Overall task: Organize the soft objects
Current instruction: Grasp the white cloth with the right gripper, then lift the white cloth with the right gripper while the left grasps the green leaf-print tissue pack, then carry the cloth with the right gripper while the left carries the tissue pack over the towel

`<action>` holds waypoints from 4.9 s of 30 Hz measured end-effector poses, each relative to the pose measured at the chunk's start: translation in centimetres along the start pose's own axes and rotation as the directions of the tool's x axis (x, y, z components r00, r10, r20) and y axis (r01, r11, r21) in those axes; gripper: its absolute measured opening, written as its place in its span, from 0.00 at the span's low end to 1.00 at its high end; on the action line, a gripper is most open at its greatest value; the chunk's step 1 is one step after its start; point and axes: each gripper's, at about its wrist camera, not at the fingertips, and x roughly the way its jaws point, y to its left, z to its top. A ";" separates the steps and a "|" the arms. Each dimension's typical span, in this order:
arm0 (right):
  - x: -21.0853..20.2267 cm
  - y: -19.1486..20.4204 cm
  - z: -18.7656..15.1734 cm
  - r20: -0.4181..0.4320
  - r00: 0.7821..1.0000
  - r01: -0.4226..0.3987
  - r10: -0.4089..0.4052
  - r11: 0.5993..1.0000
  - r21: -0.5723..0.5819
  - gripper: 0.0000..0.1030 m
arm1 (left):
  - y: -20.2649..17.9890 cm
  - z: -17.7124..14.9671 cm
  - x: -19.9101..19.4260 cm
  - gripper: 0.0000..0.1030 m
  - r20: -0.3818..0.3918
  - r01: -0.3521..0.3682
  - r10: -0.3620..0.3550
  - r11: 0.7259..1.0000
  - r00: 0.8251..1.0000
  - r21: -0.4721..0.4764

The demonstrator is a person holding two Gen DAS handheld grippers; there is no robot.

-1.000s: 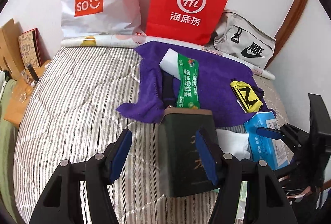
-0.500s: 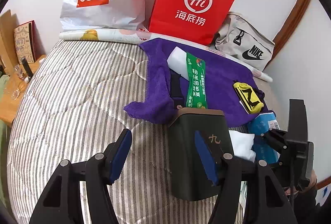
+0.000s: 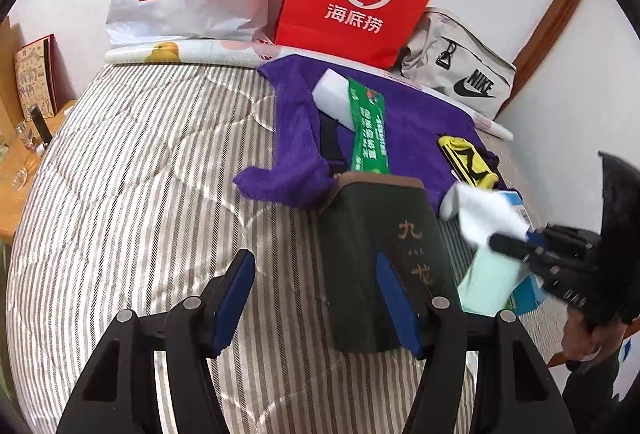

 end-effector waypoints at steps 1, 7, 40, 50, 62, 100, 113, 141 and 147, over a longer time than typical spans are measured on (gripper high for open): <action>-0.7 0.1 0.0 0.017 1.000 0.004 -0.004 1.000 0.005 0.14 | -0.1 -0.2 -0.1 0.59 -0.001 0.002 -0.002 1.000 1.000 0.004; -3.4 0.3 1.0 0.097 0.995 0.015 -0.019 0.999 0.040 0.14 | -0.9 -0.9 -1.1 0.59 -0.002 0.017 -0.017 0.999 1.000 0.029; -11.8 -5.9 -14.4 0.155 0.987 0.021 -0.047 0.986 0.163 0.14 | -17.1 -9.5 0.6 0.61 -0.118 0.069 -0.040 0.967 0.992 0.247; -12.0 -8.5 -17.1 0.144 0.987 0.035 -0.064 0.980 0.197 0.14 | -21.6 -10.1 5.1 0.68 -0.167 0.029 0.029 0.942 0.986 0.334; -10.5 -8.4 -18.9 0.117 0.993 -0.001 -0.022 0.982 0.187 0.14 | -21.6 -10.2 7.4 0.55 -0.121 -0.063 0.107 0.945 0.987 0.320; -16.7 -5.9 -16.0 0.264 0.963 -0.011 -0.048 0.976 0.219 0.14 | -11.6 -7.9 -5.7 0.48 0.099 -0.090 0.082 0.993 0.992 0.076; -15.6 -7.8 -10.6 0.274 0.960 0.000 -0.066 0.972 0.234 0.14 | -12.0 -3.4 -5.4 0.49 0.112 -0.108 0.095 0.988 0.989 0.114; -5.2 -13.4 4.5 0.228 0.973 -0.027 -0.017 0.982 0.189 0.14 | -9.9 6.5 1.6 0.49 0.076 -0.104 0.097 0.989 0.992 0.101; -1.7 -13.8 6.9 0.198 0.980 -0.054 0.018 0.983 0.175 0.15 | -9.5 8.0 3.8 0.49 0.052 -0.076 0.071 0.992 0.996 0.102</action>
